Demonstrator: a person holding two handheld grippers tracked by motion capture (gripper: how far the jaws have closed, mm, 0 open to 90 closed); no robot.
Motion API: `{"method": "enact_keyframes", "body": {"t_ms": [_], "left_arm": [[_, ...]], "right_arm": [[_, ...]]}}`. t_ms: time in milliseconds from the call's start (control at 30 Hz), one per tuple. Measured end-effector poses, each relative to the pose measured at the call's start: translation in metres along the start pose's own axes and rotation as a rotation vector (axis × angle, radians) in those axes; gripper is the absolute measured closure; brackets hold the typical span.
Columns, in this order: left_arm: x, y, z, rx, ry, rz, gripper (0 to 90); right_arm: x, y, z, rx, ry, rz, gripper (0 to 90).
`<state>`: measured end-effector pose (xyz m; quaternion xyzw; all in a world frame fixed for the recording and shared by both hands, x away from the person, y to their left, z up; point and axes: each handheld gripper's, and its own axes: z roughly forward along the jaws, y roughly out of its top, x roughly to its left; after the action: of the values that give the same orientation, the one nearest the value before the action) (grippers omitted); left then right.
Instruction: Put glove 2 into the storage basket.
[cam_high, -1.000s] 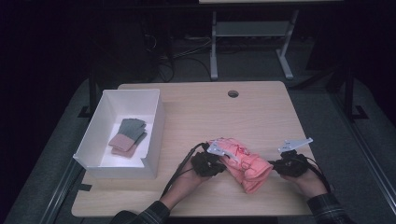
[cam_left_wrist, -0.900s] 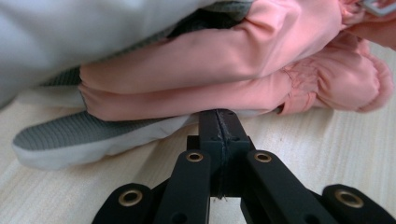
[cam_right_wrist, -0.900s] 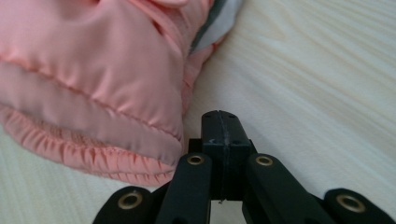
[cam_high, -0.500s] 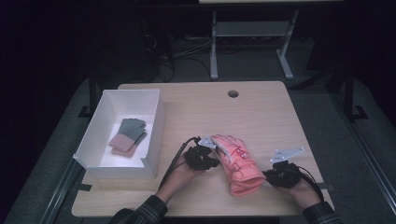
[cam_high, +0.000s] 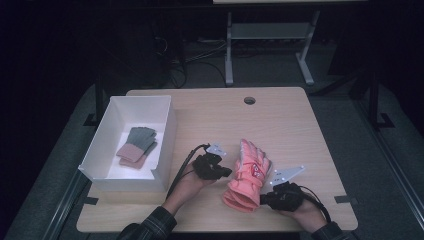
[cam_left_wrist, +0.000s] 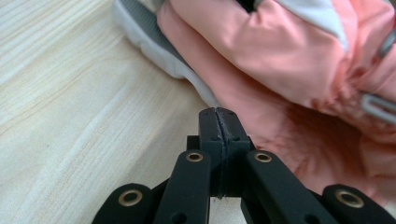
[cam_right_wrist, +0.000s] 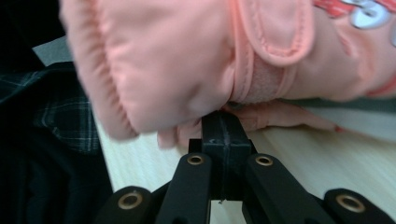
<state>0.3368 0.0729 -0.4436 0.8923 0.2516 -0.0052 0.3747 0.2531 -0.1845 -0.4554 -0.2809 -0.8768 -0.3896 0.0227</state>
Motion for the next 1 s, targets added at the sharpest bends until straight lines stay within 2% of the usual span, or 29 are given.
{"method": "enact_keyframes", "body": {"t_ms": [100, 133, 267, 333, 400, 467, 500, 533, 633, 733, 867, 933, 1000], "left_arm": [[-0.001, 0.0, 0.0, 0.005, 0.0, 0.004, 89.5], [-0.001, 0.0, 0.0, 0.009, 0.003, 0.011, 89.5], [0.0, 0.0, -0.002, 0.016, 0.015, 0.023, 89.4], [0.002, -0.002, -0.005, 0.014, 0.022, 0.007, 89.3], [0.003, -0.004, -0.009, 0.021, 0.028, 0.014, 88.2], [0.005, -0.005, -0.013, 0.032, 0.035, 0.016, 87.0], [0.005, -0.005, -0.013, 0.032, 0.035, 0.016, 86.0], [0.006, -0.008, -0.016, 0.034, 0.039, 0.006, 85.1], [0.008, -0.011, -0.02, 0.027, 0.047, -0.016, 79.9], [0.01, -0.014, -0.021, 0.043, 0.055, -0.015, 73.9], [0.011, -0.014, -0.021, 0.048, 0.06, -0.009, 66.7], [0.012, -0.015, -0.022, 0.056, 0.069, -0.006, 61.2], [0.014, -0.015, -0.022, 0.056, 0.071, -0.023, 55.5]], "right_arm": [[0.004, 0.002, 0.004, 0.004, 0.009, -0.014, 90.0], [0.009, 0.004, 0.008, 0.007, 0.017, -0.032, 90.0], [0.011, 0.005, 0.005, 0.01, 0.002, -0.038, 90.0], [0.006, 0.003, -0.008, -0.02, -0.037, -0.015, 90.0], [0.0, 0.003, -0.02, -0.064, -0.063, 0.001, 90.0], [-0.005, 0.004, -0.032, -0.113, -0.084, 0.017, 90.0], [-0.005, 0.004, -0.032, -0.113, -0.084, 0.017, 90.0], [-0.01, 0.007, -0.043, -0.165, -0.109, 0.024, 90.0], [-0.015, 0.014, -0.048, -0.21, -0.134, 0.021, 90.0], [-0.02, 0.022, -0.045, -0.226, -0.151, 0.019, 90.0], [-0.025, 0.028, -0.039, -0.23, -0.149, 0.015, 90.0], [-0.027, 0.03, -0.03, -0.206, -0.149, 0.013, 90.0], [-0.029, 0.031, -0.023, -0.182, -0.156, 0.007, 90.0]]}}
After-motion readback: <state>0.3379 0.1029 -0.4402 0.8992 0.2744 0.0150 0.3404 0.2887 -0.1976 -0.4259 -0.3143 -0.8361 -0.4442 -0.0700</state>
